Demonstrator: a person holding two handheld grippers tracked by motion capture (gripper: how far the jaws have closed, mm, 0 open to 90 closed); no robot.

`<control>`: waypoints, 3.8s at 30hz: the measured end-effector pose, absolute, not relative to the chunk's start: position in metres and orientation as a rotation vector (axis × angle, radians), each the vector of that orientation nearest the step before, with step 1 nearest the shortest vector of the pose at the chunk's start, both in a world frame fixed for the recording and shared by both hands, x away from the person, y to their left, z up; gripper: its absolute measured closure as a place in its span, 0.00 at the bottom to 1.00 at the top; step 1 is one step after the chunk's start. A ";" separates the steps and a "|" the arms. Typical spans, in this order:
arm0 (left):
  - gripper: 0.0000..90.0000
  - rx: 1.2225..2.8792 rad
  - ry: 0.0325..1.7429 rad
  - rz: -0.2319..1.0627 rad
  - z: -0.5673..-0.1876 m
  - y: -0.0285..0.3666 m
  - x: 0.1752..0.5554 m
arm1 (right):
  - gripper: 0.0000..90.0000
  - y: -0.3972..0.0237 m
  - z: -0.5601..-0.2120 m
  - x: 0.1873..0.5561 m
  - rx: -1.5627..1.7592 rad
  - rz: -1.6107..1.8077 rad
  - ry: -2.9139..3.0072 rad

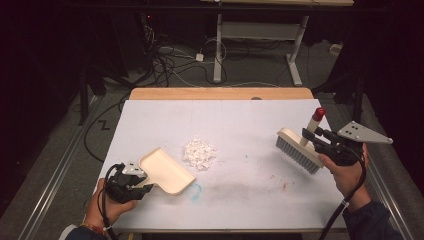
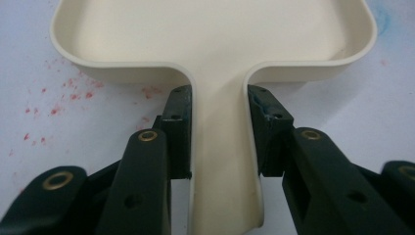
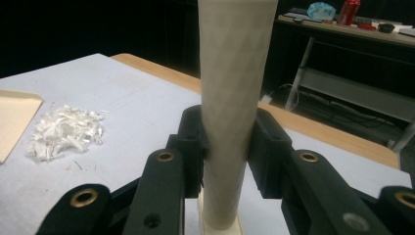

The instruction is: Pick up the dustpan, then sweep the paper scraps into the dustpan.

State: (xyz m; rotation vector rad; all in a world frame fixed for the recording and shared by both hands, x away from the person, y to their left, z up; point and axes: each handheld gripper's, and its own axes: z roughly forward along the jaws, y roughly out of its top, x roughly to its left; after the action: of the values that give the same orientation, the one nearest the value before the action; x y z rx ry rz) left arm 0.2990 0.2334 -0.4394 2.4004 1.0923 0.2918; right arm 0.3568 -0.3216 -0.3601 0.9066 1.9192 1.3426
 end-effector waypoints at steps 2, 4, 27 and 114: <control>0.71 2.405 1.089 0.291 -0.440 0.232 0.300 | 0.78 -0.317 -0.359 0.360 0.899 1.338 1.924; 0.71 2.411 1.085 0.289 -0.440 0.232 0.302 | 0.78 -0.312 -0.358 0.365 0.884 1.337 1.927; 0.70 2.402 1.074 0.279 -0.444 0.233 0.305 | 0.78 -0.257 -0.353 0.404 0.839 1.372 1.977; 0.70 2.516 1.021 0.240 -0.439 0.217 0.323 | 0.77 -0.071 -0.394 0.443 0.531 1.426 2.208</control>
State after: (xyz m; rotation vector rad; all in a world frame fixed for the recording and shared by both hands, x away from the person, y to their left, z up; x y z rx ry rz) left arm 0.3228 0.2167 -0.4387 2.5158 1.0210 0.2396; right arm 0.4430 -0.0714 -0.3940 0.5315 2.2076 1.4264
